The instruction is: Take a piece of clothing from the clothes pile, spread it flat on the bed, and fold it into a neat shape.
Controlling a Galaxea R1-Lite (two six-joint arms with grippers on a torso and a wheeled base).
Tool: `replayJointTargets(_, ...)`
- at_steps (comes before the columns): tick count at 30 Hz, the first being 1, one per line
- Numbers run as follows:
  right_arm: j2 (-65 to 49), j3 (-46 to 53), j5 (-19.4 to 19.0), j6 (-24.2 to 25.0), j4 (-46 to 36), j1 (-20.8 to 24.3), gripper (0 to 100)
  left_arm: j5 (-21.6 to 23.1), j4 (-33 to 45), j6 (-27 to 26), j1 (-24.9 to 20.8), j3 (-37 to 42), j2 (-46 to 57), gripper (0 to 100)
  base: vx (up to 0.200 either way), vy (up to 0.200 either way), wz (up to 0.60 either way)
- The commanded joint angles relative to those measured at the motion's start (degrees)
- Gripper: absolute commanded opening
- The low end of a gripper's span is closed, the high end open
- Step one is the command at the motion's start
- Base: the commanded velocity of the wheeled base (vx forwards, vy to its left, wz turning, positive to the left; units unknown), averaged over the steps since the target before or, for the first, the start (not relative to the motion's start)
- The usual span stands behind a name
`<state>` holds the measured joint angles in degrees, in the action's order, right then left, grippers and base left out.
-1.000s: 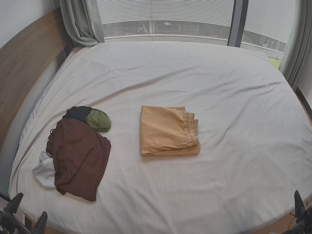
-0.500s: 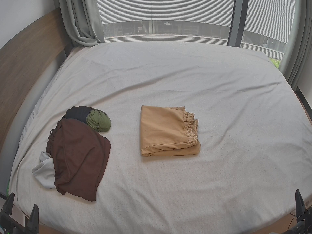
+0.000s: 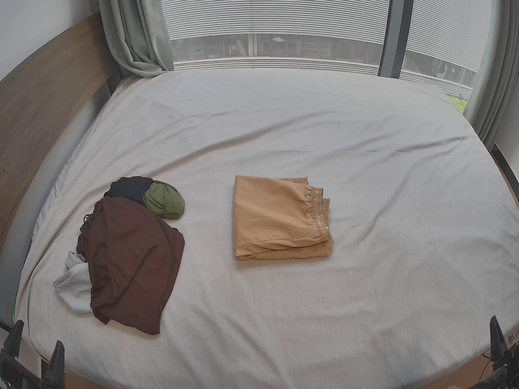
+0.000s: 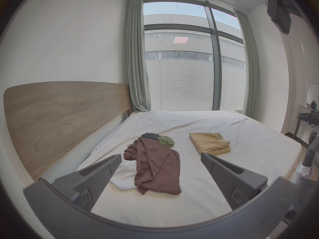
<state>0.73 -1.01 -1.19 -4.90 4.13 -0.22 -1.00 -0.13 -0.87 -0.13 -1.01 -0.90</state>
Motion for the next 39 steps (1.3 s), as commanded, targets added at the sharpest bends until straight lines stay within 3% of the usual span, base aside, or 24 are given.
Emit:
replayJointTargets(1, -0.7, 1.0, -0.4, 2.0, -0.2, 0.0, 100, 0.0, 0.0, 0.1, 0.0, 1.0, 0.8, 100, 0.000, 0.000, 0.00)
replayJointTargets(4, -0.7, 1.0, 1.6, 2.3, -0.6, 0.0, 100, -0.1, 0.0, 0.0, 0.0, 1.0, 0.9, 100, 0.000, 0.000, 0.00)
replayJointTargets(9, -0.7, 1.0, 1.7, 2.0, -0.8, 0.0, 100, -0.1, 0.0, 0.1, 0.0, 1.0, 0.8, 100, 0.000, 0.000, 0.00)
replayJointTargets(10, -0.6, 0.8, 1.4, 3.9, -5.2, 0.2, 100, 0.0, 0.0, -0.2, 0.0, 0.9, 0.8, 100, 0.000, 0.000, 0.00)
replayJointTargets(39, -0.6, 1.0, 1.5, 4.4, -3.9, 0.1, 100, -0.1, 0.0, 0.3, -0.1, 0.9, 0.8, 100, 0.000, 0.000, 0.00)
